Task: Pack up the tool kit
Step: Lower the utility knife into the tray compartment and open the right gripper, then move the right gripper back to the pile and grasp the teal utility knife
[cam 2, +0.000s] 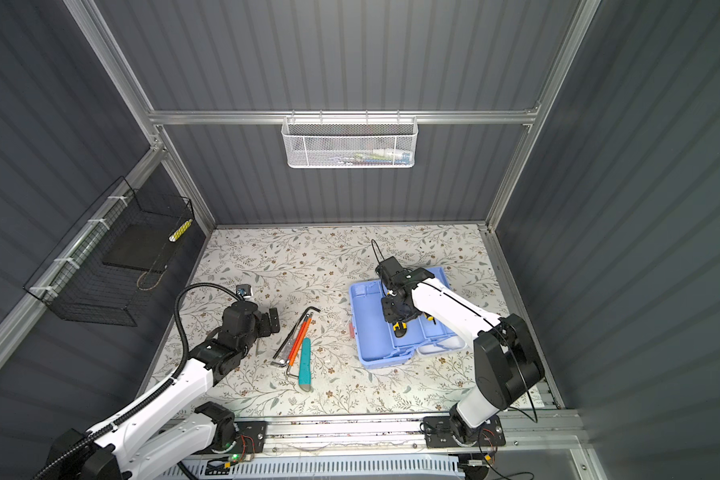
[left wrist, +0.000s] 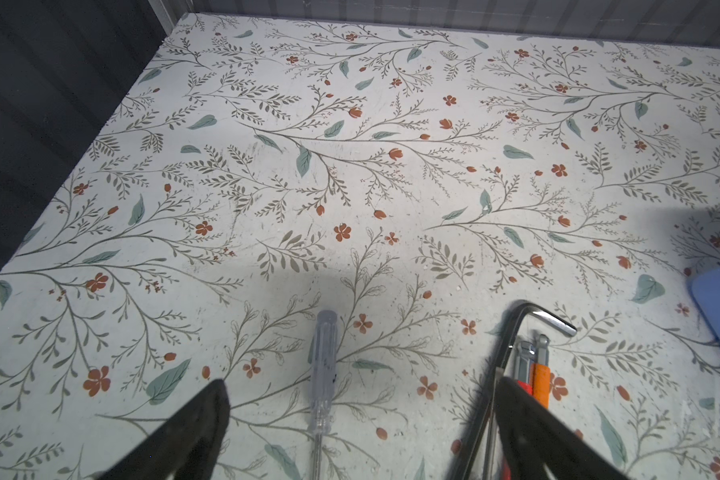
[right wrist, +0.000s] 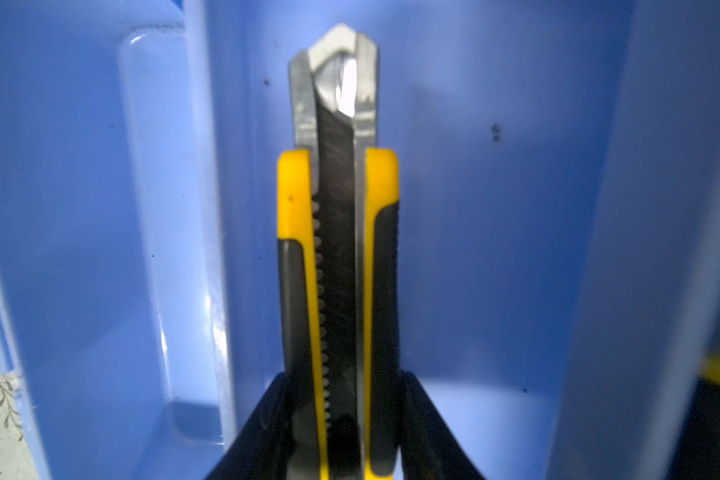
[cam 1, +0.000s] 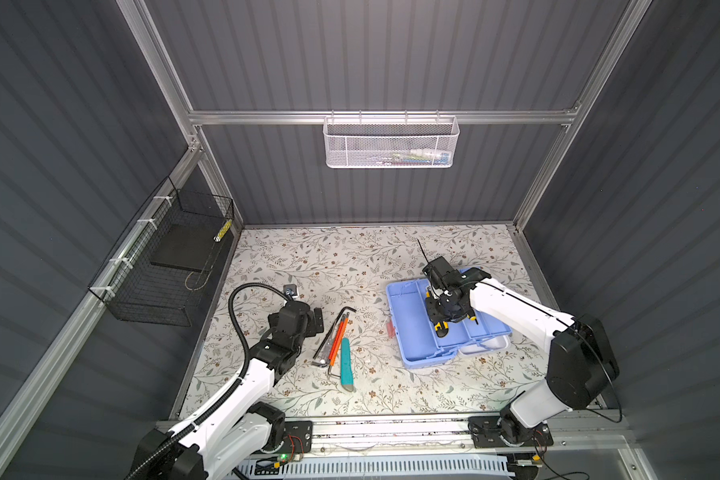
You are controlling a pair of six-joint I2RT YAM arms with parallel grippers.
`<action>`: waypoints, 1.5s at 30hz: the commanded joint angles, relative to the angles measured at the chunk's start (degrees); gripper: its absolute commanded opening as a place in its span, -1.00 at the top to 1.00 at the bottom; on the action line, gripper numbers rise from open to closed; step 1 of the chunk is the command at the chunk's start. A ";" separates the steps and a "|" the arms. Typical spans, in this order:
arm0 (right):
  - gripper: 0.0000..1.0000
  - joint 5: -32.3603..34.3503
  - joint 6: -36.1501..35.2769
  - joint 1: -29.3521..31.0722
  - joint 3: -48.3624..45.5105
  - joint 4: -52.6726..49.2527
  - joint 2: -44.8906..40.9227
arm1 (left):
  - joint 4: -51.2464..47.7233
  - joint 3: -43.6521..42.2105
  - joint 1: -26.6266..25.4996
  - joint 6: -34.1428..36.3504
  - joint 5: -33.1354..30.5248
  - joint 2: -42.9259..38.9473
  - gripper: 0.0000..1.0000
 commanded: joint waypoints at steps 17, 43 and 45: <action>-0.05 0.18 5.69 12.91 9.44 -0.68 -2.48 | -1.12 -0.59 0.34 -0.61 -0.89 -0.58 -0.99; -0.33 -6.24 10.22 35.91 27.55 1.91 30.73 | -2.26 -2.26 0.35 -2.48 -4.31 -4.95 -0.99; -0.33 -6.19 10.04 35.95 28.50 1.01 31.93 | -2.42 -2.35 0.34 -2.57 -4.54 -5.20 -0.99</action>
